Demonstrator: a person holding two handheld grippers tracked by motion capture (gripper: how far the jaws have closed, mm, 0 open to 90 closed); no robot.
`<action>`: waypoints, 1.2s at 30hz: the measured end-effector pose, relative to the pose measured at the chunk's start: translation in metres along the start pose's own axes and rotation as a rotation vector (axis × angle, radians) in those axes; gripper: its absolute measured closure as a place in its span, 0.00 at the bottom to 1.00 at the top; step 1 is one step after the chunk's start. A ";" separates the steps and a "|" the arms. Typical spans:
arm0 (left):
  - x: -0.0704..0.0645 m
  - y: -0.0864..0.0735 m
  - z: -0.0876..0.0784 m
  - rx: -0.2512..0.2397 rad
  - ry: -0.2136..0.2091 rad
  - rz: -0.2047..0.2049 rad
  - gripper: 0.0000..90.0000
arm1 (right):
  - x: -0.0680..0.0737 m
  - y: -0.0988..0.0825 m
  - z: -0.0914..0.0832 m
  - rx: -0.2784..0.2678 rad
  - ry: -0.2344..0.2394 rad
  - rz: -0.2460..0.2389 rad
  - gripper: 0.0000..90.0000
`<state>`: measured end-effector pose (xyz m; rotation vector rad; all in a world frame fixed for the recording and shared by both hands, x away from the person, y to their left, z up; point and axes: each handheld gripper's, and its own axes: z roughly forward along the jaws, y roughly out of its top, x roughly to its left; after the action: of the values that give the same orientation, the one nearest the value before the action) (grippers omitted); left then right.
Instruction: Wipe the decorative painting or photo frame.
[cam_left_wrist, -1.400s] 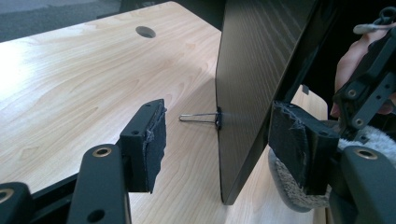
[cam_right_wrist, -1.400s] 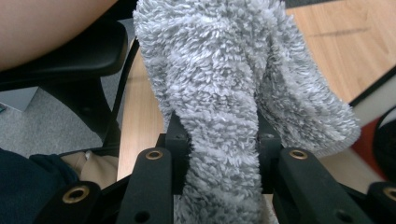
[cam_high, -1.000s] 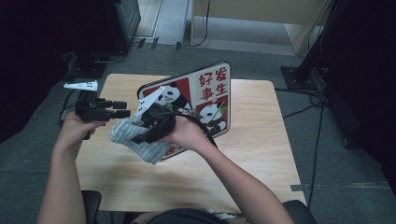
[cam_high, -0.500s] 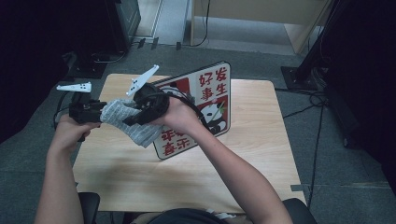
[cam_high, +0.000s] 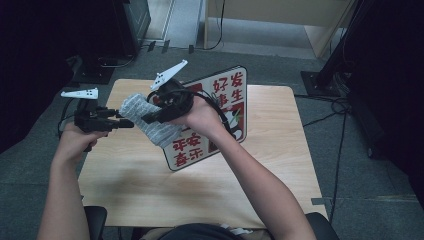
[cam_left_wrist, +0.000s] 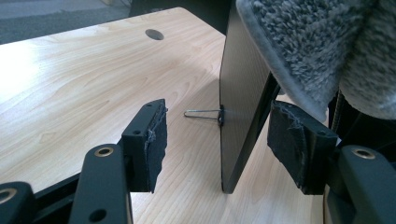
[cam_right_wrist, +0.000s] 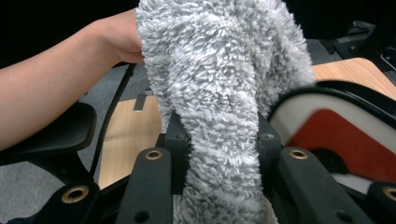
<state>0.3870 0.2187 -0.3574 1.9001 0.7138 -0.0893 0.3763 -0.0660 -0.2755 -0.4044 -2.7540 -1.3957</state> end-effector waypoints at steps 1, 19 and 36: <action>0.000 0.000 0.000 -0.001 0.000 0.000 0.42 | -0.001 -0.001 -0.002 -0.001 -0.003 0.007 0.76; -0.002 0.001 -0.002 -0.010 -0.012 0.010 0.42 | -0.006 -0.017 -0.005 -0.014 -0.019 0.057 0.76; -0.002 0.001 -0.003 -0.012 -0.010 0.008 0.43 | -0.005 -0.033 0.004 0.008 -0.006 0.075 0.76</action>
<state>0.3849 0.2203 -0.3547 1.8896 0.6983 -0.0887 0.3736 -0.0825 -0.3051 -0.5065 -2.7175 -1.3685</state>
